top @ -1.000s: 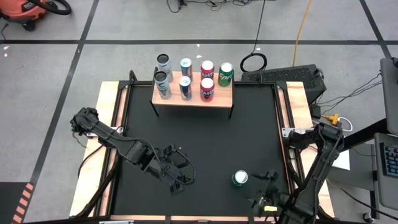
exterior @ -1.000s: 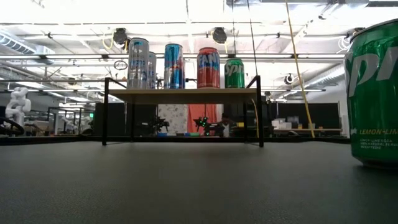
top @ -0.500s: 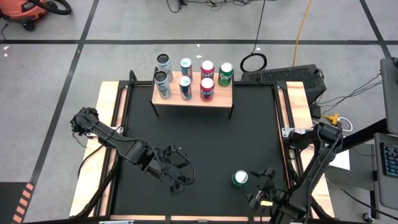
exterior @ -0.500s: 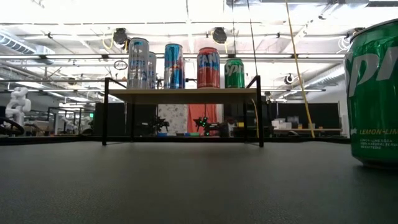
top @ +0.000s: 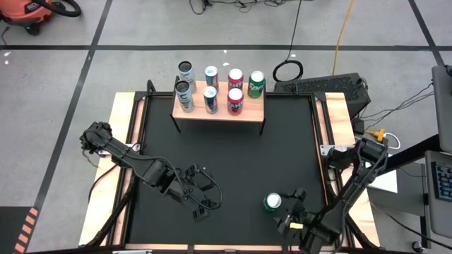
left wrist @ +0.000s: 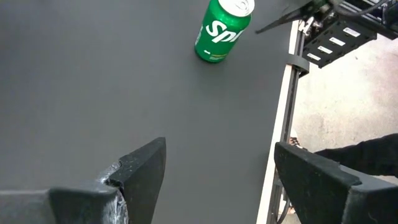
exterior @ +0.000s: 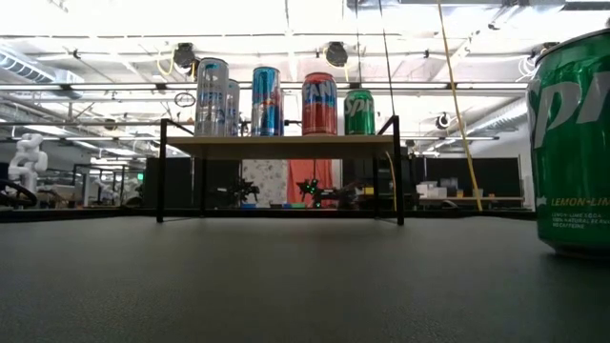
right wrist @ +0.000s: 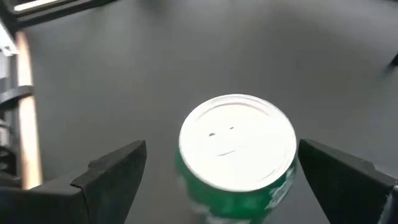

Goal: Place canned beverage on shelf
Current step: Put the green soda can, aligned with the other green soda can on the shelf

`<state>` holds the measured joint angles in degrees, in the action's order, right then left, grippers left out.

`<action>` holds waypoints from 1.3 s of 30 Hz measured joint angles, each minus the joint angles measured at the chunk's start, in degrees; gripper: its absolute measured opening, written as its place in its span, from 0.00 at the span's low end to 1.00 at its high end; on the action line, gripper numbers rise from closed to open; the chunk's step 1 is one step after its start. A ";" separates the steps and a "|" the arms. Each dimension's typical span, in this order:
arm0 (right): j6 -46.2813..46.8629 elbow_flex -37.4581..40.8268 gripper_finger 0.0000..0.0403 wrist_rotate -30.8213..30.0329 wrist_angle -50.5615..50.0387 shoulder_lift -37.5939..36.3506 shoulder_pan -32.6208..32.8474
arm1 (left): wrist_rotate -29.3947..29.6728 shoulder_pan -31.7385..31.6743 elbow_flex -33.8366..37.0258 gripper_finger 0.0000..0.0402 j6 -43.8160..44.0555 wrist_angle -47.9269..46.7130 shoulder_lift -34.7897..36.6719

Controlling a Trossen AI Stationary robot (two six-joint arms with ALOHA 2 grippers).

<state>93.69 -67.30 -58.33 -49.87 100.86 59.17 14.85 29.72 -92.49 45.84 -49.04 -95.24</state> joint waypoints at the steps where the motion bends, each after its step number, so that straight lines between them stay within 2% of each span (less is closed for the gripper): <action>1: 0.00 0.26 0.99 0.00 -0.06 0.00 -0.39 | 0.04 0.00 0.00 0.74 0.23 0.02 0.00; 7: -1.88 1.18 0.98 0.17 2.07 0.00 -2.11 | 0.29 -0.02 0.00 0.74 0.29 0.04 0.00; 12: -6.61 1.93 0.98 3.50 6.07 0.00 -2.64 | 0.43 -0.02 0.00 0.74 0.39 0.07 0.00; 28: -5.95 1.94 0.97 4.59 5.53 0.00 -2.90 | 0.76 -0.02 0.00 0.74 0.44 0.13 0.00; 39: -6.20 1.94 0.81 4.59 5.18 0.00 -4.27 | 1.67 -0.02 0.00 0.74 0.42 0.66 0.00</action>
<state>87.49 -65.36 -53.74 -44.69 100.86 54.90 16.52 29.69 -92.49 46.26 -48.38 -95.24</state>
